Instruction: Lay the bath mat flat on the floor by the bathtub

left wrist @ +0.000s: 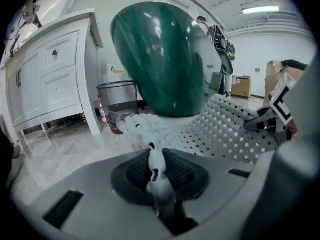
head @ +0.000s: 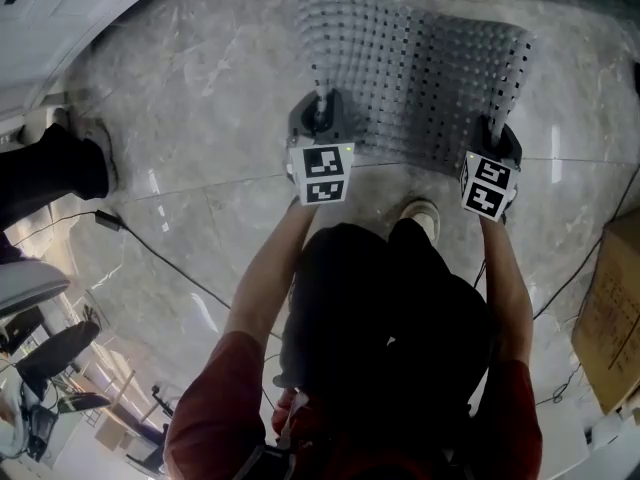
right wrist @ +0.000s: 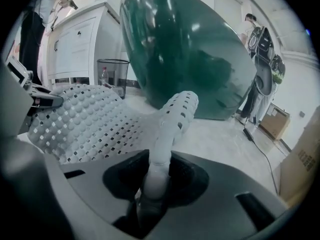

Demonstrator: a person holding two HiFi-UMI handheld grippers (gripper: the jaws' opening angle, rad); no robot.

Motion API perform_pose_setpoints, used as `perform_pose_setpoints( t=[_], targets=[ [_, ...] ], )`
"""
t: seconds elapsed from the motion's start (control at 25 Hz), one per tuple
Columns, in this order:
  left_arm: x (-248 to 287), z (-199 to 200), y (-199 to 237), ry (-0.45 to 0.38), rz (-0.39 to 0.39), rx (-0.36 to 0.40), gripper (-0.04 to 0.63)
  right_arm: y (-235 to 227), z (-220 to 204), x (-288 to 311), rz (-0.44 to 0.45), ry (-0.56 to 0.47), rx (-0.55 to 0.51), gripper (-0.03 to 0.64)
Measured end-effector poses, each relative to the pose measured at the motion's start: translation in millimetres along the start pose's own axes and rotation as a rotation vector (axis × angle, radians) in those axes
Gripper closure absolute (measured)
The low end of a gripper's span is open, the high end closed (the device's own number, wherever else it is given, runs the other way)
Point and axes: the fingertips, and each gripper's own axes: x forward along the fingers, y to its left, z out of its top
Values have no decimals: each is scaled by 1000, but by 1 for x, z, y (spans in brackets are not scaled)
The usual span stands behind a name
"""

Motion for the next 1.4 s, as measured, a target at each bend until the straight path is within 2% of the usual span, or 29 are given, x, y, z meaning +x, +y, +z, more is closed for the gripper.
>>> perform_pose_setpoints(
  t=[0.32,0.64,0.8,1.08,1.4],
  targets=[
    [17,-17,3,46,17,8,540,-3,-15,18,-1,45,-23,505],
    [34,-47,15,149,41,14,511,-17,-34,33,-23,108,-54,480],
    [39,-58,20,178,44,35,497,-22,-43,39,-19,137,-10,453],
    [52,-79,32,231,43,27,471,-30,-60,51,-11,190,47,411],
    [61,-95,46,267,60,-43,425,-39,-67,58,-22,186,86,324]
  ],
)
